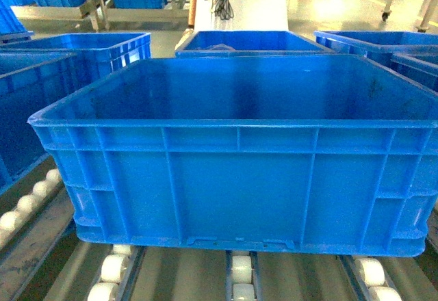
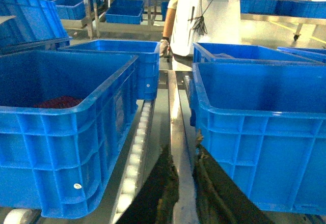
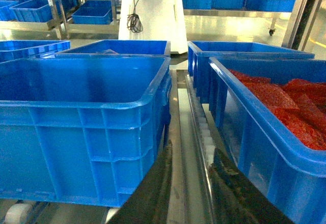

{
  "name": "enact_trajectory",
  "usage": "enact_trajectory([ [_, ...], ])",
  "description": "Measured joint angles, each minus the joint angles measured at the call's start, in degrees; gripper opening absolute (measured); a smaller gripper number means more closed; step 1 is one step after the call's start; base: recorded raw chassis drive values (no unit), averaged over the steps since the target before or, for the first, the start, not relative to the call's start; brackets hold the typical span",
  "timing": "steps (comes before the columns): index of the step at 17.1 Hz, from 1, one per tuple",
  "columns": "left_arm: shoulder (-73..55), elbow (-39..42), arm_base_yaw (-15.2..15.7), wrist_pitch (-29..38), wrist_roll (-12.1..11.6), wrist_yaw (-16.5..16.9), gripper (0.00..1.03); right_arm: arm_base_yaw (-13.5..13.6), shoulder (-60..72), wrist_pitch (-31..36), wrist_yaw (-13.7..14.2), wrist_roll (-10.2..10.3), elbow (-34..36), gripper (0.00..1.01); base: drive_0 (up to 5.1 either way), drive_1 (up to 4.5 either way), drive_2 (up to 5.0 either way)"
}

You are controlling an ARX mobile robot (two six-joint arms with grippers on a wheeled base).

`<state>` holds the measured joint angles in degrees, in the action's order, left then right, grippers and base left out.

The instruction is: Place box next to blue box on left shelf

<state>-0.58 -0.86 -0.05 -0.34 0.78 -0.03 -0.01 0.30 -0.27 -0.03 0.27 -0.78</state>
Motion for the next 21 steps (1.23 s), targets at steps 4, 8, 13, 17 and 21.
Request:
enact_trajectory([
  [4, 0.00, 0.00, 0.00, 0.00, 0.00, 0.00, 0.67, 0.00, 0.00, 0.00, 0.00, 0.00, 0.00, 0.73, 0.0, 0.00, 0.0],
  [8, 0.00, 0.00, 0.00, 0.00, -0.13, 0.00, 0.98, 0.00, 0.00, -0.02, 0.00, 0.02, 0.00, 0.98, 0.0, 0.00, 0.0],
  [13, 0.00, 0.00, 0.00, 0.00, -0.15, 0.00, 0.98, 0.00, 0.00, -0.02, 0.00, 0.02, 0.00, 0.98, 0.0, 0.00, 0.0],
  [17, 0.00, 0.00, 0.00, 0.00, -0.15, 0.00, 0.98, 0.00, 0.00, 0.00, 0.00, 0.02, 0.00, 0.98, 0.0, 0.00, 0.0],
  [21, 0.00, 0.00, 0.00, 0.00, -0.15, 0.00, 0.98, 0.00, 0.00, -0.02, 0.00, 0.02, 0.00, 0.98, 0.0, 0.00, 0.0],
])
